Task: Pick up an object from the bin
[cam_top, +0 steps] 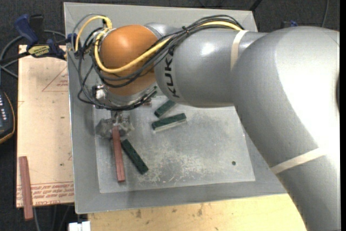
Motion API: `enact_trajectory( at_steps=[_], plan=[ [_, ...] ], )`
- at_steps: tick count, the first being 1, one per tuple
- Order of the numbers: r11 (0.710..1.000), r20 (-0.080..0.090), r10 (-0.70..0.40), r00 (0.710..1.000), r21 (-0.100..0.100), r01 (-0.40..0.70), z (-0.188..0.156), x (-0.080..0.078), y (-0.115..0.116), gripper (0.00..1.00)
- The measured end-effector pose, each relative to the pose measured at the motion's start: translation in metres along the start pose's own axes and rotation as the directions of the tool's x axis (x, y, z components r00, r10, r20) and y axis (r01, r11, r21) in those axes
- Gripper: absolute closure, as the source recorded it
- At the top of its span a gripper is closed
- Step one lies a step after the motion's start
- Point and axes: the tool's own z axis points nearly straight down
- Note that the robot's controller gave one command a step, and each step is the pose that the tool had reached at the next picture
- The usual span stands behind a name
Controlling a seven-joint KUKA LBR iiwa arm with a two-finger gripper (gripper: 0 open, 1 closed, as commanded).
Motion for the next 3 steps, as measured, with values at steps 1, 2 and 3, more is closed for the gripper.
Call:
enact_trajectory(
  at_steps=[1,2,3],
  plan=[
    [1.000,0.000,0.000,1.000,0.000,0.000,0.0001,0.0000,0.0000,1.00],
    [1.000,0.000,0.000,1.000,0.000,0.000,0.0001,0.0000,0.0000,1.00],
    [1.000,0.000,0.000,1.000,0.000,0.000,0.0001,0.0000,0.0000,1.00]
  ],
)
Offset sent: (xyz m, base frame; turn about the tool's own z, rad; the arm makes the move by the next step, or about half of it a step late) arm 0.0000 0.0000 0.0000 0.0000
